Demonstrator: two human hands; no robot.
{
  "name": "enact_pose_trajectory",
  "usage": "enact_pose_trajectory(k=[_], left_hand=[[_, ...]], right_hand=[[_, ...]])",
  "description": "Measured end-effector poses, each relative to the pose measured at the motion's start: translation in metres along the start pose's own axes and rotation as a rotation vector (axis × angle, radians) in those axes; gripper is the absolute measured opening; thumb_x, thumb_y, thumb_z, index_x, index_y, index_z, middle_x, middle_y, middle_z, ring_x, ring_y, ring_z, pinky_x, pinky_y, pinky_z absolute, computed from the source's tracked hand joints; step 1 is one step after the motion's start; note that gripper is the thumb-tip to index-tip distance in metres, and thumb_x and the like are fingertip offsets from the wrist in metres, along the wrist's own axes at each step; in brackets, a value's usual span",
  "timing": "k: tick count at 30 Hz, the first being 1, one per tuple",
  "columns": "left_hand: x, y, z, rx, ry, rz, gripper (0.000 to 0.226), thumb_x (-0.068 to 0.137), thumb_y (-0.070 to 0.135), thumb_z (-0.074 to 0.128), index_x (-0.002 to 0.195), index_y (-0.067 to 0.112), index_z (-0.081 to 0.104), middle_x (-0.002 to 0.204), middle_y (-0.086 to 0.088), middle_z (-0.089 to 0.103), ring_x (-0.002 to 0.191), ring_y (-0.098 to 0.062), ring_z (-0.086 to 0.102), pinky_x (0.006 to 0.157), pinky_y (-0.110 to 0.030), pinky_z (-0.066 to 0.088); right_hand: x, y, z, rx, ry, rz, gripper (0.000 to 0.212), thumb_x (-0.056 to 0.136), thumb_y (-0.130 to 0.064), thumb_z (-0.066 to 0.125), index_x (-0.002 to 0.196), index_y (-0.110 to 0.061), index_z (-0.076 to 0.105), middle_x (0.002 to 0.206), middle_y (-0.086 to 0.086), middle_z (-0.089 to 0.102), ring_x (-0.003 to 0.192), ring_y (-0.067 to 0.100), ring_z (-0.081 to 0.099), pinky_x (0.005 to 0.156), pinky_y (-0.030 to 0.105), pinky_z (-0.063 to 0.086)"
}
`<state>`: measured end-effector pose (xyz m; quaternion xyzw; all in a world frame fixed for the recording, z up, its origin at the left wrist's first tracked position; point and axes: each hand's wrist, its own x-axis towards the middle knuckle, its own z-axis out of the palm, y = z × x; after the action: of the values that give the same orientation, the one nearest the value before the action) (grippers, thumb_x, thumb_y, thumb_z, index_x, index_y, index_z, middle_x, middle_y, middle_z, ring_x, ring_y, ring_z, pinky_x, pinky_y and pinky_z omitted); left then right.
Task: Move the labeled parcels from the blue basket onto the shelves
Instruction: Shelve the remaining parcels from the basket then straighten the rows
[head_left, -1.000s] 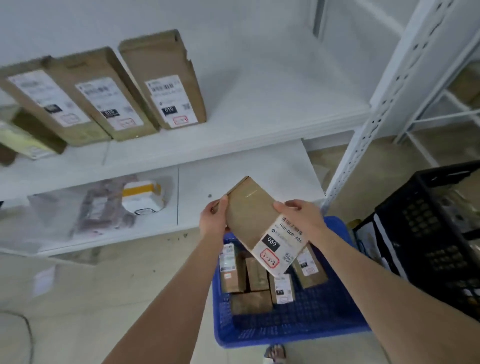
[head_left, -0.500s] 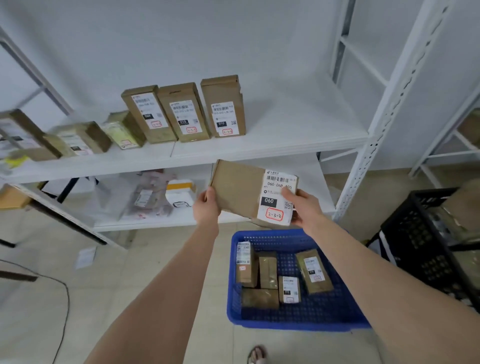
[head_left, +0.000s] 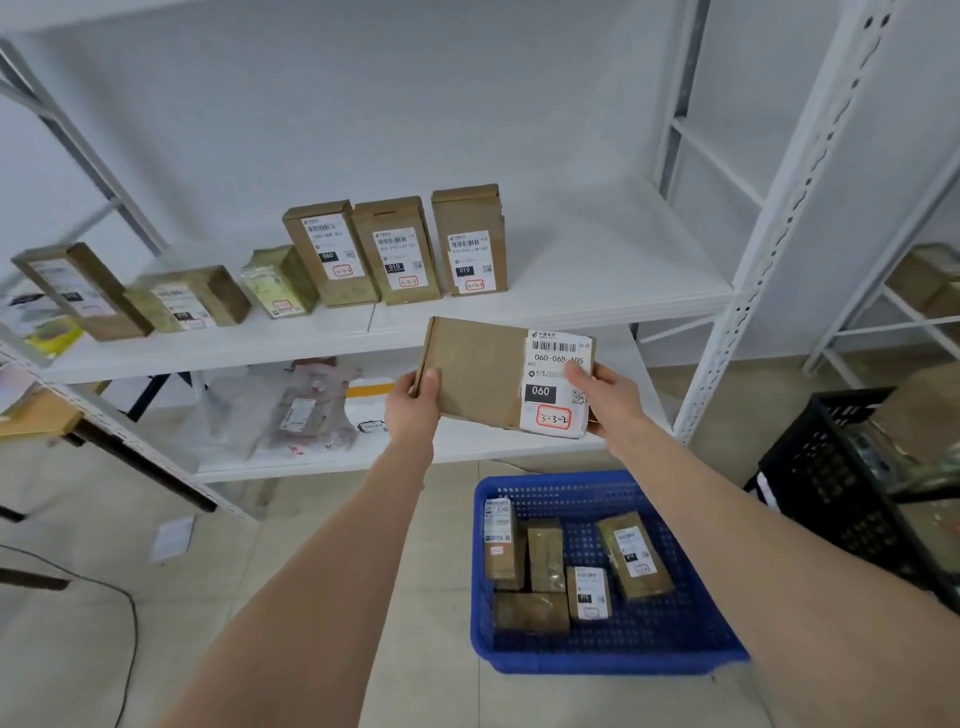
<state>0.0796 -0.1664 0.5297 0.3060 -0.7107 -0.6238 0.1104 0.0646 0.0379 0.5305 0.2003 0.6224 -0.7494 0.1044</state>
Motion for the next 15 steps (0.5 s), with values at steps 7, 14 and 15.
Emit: enact_pose_trajectory(k=[7,14,15], left_hand=[[-0.008,0.014,-0.007,0.088,0.053,0.058,0.033,0.096,0.030,0.049,0.121,0.011,0.059,0.094,-0.003,0.055,0.088,-0.023,0.051,0.088,-0.040,0.051],[-0.023,0.025,-0.009,0.114,0.057,0.071,0.034,0.100,0.029,0.038,0.122,0.012,0.057,0.105,-0.011,0.060,0.088,-0.023,0.049,0.077,-0.034,0.044],[-0.026,0.027,-0.011,0.137,0.051,0.083,0.034,0.101,0.027,0.036,0.122,0.010,0.056,0.106,-0.011,0.060,0.089,-0.023,0.048,0.076,-0.032,0.040]], right_hand=[[-0.010,-0.006,0.004,0.026,-0.018,-0.020,0.032,0.092,-0.023,0.063,0.123,-0.019,0.060,0.087,-0.003,0.068,0.077,0.014,0.066,0.057,0.028,0.051],[-0.017,-0.017,-0.002,0.000,-0.048,-0.071,0.029,0.092,-0.025,0.061,0.121,-0.022,0.060,0.094,-0.001,0.070,0.081,0.017,0.066,0.063,0.031,0.054],[-0.018,-0.019,-0.002,-0.003,-0.055,-0.076,0.028,0.093,-0.025,0.061,0.120,-0.023,0.060,0.095,-0.001,0.069,0.082,0.017,0.066,0.064,0.032,0.054]])
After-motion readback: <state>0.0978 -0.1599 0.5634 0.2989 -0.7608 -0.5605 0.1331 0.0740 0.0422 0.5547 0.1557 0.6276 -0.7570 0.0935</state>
